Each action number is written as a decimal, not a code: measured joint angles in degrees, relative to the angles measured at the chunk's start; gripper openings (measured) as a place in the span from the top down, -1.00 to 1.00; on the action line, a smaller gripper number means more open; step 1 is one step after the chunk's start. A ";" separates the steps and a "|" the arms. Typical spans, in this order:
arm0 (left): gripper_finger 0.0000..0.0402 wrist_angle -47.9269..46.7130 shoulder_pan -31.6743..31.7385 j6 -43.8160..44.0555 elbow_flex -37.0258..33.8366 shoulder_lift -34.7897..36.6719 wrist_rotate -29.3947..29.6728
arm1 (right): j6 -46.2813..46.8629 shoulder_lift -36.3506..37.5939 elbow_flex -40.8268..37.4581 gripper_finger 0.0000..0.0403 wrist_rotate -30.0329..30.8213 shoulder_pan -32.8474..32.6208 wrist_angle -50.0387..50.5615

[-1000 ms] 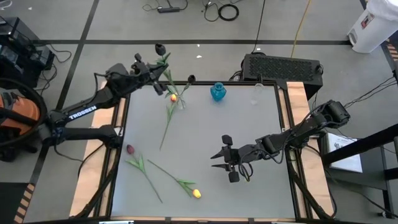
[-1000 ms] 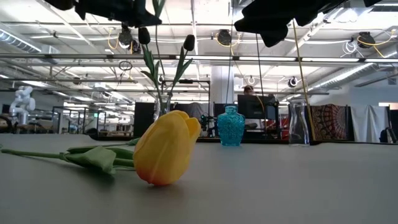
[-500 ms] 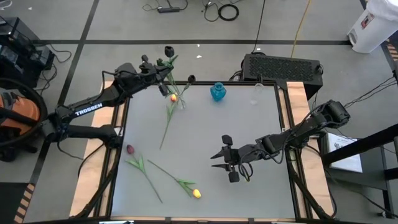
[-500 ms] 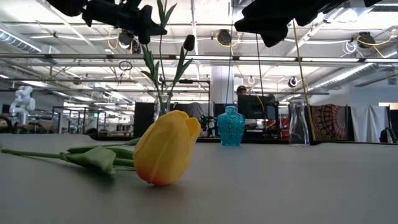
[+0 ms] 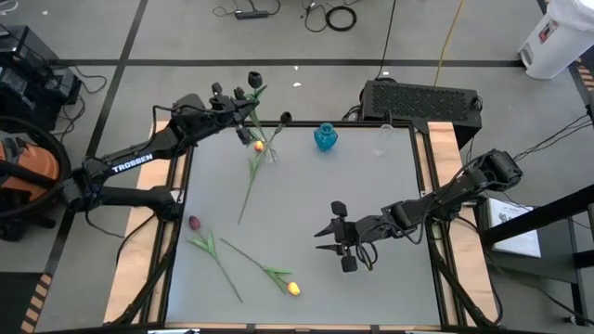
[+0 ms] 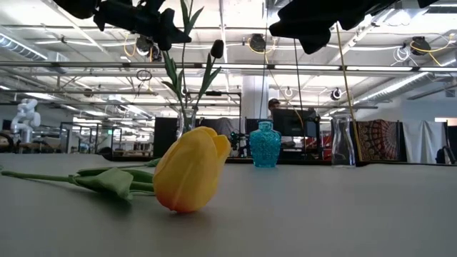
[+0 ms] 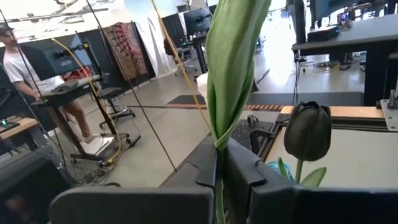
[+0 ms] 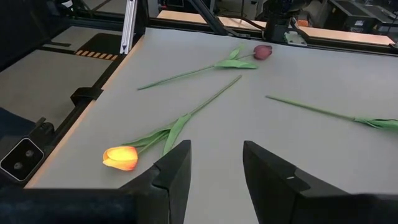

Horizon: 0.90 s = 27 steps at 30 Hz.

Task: Sort flowers into vase by color
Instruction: Put the black flower into the left transparent flower vase

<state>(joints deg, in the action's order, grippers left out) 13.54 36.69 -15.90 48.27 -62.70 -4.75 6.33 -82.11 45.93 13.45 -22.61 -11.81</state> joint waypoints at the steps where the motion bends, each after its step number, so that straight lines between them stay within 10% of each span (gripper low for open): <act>1: 0.93 -0.02 0.00 -0.21 0.00 0.00 0.00 | 0.02 0.00 0.00 0.32 0.01 0.00 0.00; 27: 0.85 -0.15 0.00 -3.91 0.00 0.02 0.30 | 0.04 0.00 0.02 0.32 0.00 0.00 0.00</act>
<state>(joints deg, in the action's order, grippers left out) 13.39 36.69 -19.81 48.27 -62.67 -4.45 6.37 -82.11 45.95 13.45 -22.61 -11.81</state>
